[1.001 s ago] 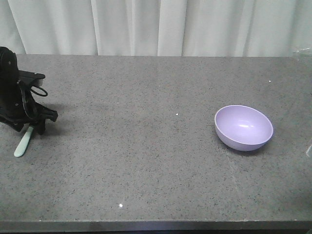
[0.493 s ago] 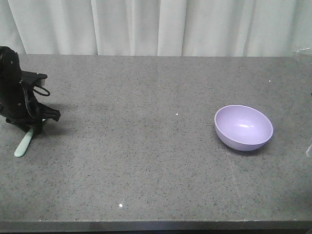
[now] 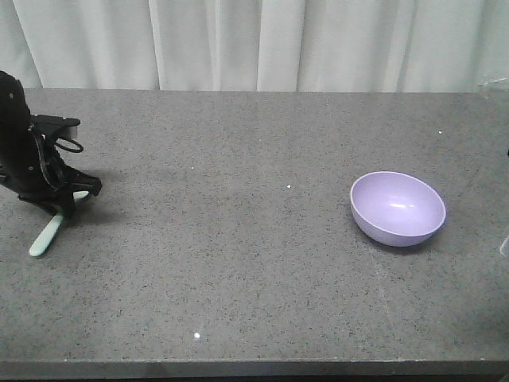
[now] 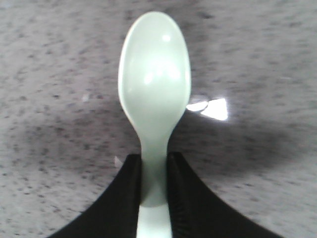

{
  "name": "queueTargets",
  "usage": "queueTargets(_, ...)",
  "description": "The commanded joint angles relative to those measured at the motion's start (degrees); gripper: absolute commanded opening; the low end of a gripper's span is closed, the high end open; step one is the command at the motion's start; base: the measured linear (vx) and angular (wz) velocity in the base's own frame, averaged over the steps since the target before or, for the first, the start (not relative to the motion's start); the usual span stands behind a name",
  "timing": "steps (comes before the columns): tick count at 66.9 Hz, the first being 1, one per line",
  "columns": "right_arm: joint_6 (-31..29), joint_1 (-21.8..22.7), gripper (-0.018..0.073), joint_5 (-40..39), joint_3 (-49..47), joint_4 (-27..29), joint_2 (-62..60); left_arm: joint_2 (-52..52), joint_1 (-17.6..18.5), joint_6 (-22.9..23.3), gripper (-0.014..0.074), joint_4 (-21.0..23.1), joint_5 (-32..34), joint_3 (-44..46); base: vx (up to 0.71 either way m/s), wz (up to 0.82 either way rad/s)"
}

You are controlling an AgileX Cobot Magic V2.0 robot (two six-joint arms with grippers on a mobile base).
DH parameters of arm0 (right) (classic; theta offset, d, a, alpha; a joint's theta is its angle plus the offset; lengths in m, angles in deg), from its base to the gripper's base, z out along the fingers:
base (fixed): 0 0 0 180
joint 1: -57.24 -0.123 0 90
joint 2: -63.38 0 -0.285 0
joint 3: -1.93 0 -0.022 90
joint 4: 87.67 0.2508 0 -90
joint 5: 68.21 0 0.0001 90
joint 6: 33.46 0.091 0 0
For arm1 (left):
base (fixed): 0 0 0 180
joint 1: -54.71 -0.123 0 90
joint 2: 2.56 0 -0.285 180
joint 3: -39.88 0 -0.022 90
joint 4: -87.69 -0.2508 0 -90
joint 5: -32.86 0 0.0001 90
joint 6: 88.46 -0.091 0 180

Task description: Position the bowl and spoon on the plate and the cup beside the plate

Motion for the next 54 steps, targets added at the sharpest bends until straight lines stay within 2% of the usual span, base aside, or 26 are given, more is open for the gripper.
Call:
queueTargets(1,0.61,0.07,0.0541,-3.83,-3.12,0.57,1.18,-7.30,0.09,-0.98,-0.0008,3.98,1.78,1.27,0.00,0.00)
queueTargets(13,2.08,0.07,0.0541,-1.40,-9.96,0.09,7.45,-15.18,0.09,-2.39,-0.0008,8.21,3.07,1.27,0.00,0.00)
queueTargets(34,2.61,0.12,0.0506,3.89,-22.31,-0.03,27.22,-27.55,0.09,-3.98,-0.0008,14.63,7.34,1.27,0.00,0.00)
queueTargets(54,1.69,3.25,0.0506,6.69,-22.95,1.00,42.26,-31.78,0.09,-3.98,-0.0008,14.53,7.97,1.27,0.00,0.00)
